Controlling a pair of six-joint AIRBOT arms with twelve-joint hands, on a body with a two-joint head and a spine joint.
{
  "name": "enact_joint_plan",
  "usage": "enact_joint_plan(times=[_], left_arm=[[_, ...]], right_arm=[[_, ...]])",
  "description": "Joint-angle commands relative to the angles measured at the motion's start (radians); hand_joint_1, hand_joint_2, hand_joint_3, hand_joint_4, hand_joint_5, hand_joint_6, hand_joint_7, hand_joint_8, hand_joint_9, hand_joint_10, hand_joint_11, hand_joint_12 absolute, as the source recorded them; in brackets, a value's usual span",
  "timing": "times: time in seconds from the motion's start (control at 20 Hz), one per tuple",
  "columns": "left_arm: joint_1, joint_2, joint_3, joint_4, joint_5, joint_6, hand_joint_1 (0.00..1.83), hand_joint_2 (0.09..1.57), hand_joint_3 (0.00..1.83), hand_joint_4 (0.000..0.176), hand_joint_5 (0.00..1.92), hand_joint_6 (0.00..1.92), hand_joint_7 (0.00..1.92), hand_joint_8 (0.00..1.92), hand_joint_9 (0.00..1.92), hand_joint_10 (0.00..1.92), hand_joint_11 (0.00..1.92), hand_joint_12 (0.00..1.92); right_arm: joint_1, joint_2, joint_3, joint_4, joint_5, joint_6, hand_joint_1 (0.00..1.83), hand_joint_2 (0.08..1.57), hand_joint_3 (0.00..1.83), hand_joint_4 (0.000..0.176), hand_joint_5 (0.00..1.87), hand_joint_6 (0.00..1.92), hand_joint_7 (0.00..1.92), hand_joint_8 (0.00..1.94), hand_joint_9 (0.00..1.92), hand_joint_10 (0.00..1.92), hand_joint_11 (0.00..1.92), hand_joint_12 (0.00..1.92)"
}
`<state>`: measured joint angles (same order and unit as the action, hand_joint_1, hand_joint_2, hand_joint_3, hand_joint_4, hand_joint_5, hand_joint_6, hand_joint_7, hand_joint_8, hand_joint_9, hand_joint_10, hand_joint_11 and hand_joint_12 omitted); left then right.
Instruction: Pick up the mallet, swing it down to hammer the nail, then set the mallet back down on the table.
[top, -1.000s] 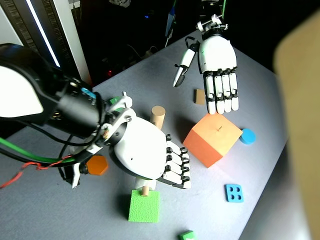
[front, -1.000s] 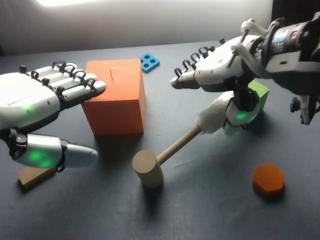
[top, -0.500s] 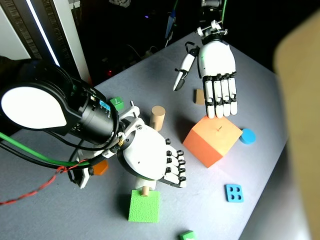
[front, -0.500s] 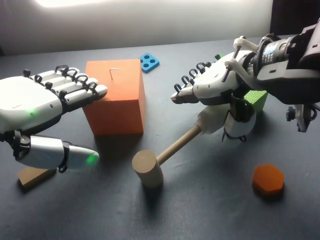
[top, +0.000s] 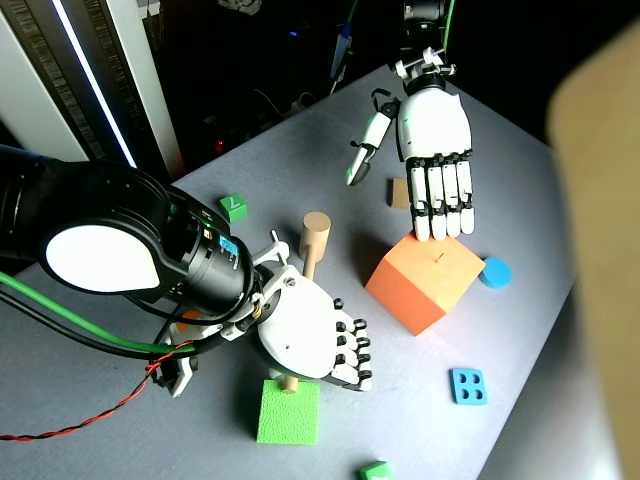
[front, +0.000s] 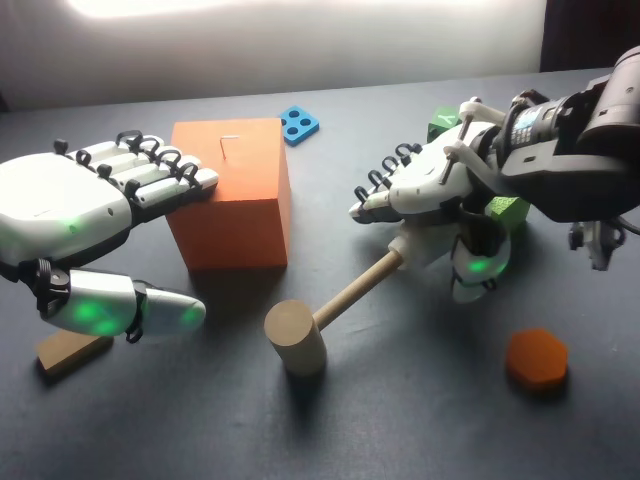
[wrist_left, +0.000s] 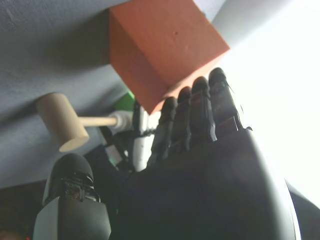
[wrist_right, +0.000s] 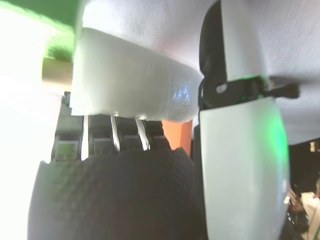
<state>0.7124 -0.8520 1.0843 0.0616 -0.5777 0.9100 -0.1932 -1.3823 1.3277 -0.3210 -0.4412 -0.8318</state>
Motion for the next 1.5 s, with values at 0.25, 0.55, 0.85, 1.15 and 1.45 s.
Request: enact_joint_plan(times=[0.25, 0.55, 0.85, 1.15, 1.45], left_arm=[[-0.001, -0.002, 0.004, -0.028, -0.102, -0.004, 0.04, 1.11, 0.0, 0.0, 0.0, 0.0, 0.0, 0.0, 0.0, 0.0, 0.0, 0.0], [0.031, -0.002, -0.008, -0.059, -0.11, -0.013, 0.0, 1.11, 0.0, 0.0, 0.0, 0.0, 0.0, 0.0, 0.0, 0.0, 0.0, 0.0], [0.035, -0.002, -0.009, -0.06, -0.113, -0.016, 0.04, 1.1, 0.0, 0.0, 0.0, 0.0, 0.0, 0.0, 0.0, 0.0, 0.0, 0.0], [0.036, -0.002, -0.009, -0.06, -0.11, -0.016, 0.02, 1.11, 0.0, 0.0, 0.0, 0.0, 0.0, 0.0, 0.0, 0.0, 0.0, 0.0], [0.036, -0.002, -0.009, -0.06, -0.108, -0.016, 0.0, 1.13, 0.01, 0.0, 0.0, 0.0, 0.0, 0.0, 0.0, 0.0, 0.0, 0.0]], right_arm=[[-0.01, -0.036, 0.04, -0.014, 0.064, 0.0, 1.09, 0.93, 0.0, 0.0, 0.0, 0.0, 0.0, 0.0, 0.0, 0.0, 0.0, 0.0], [-0.006, -0.042, 0.051, 0.07, 0.044, -0.011, 1.08, 0.95, 0.01, 0.0, 0.0, 0.0, 0.0, 0.0, 0.0, 0.0, 0.0, 0.0], [-0.006, -0.041, 0.051, 0.07, 0.04, -0.015, 1.1, 0.95, 0.0, 0.0, 0.02, 0.01, 0.01, 0.0, 0.0, 0.0, 0.04, 0.02], [-0.001, -0.036, 0.051, 0.07, 0.037, -0.027, 1.1, 0.97, 0.0, 0.0, 0.5, 0.11, 0.56, 0.14, 0.49, 0.17, 0.0, 1.07], [0.003, -0.032, 0.051, 0.07, 0.036, -0.033, 1.08, 1.02, 0.01, 0.0, 0.35, 1.47, 0.33, 1.73, 0.33, 1.77, 0.24, 1.89]])
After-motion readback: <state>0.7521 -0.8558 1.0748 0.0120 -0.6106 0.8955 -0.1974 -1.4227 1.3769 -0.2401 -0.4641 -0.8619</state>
